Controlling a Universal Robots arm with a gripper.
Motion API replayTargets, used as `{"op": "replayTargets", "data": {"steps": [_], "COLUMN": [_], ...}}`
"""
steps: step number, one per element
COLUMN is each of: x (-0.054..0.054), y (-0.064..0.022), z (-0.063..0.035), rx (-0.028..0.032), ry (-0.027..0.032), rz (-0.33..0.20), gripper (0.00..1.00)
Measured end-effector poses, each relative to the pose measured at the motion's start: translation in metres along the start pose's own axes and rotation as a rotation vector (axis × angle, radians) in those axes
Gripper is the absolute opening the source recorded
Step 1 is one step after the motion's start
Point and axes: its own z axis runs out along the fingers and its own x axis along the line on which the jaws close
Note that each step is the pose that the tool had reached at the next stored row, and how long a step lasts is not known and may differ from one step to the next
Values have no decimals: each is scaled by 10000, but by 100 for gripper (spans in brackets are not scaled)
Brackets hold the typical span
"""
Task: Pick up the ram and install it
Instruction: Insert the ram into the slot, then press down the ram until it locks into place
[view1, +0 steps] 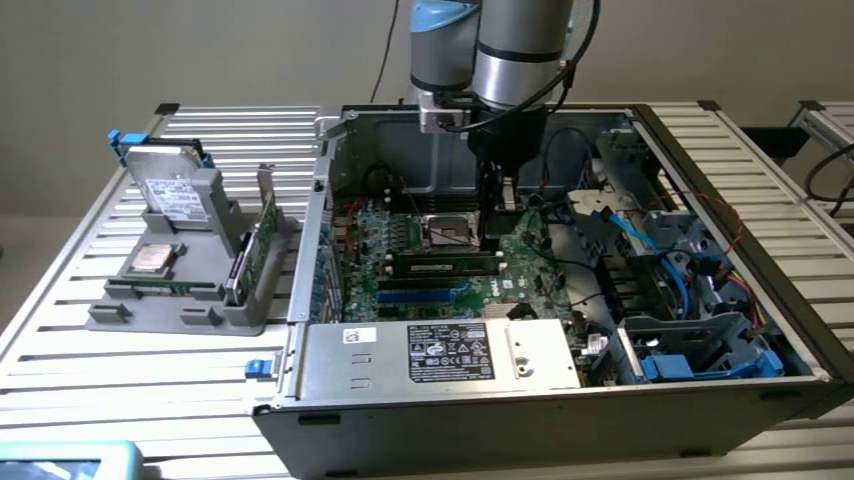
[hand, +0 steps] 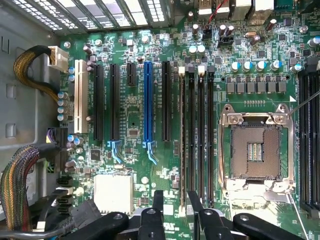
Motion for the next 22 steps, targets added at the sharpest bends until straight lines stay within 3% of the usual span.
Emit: {"op": "replayTargets", "data": {"steps": [7, 10, 11, 15, 18, 22], "x": [0, 0, 0, -2, -4, -9], "y": [0, 0, 0, 15, 98, 118], "z": [0, 0, 0, 14, 38, 70], "rx": [-1, -1, -1, 6, 121, 221], "ry": [0, 0, 0, 10, 6, 4], "rz": [4, 5, 6, 8, 24, 39], "gripper": [33, 24, 11, 11, 11, 11]}}
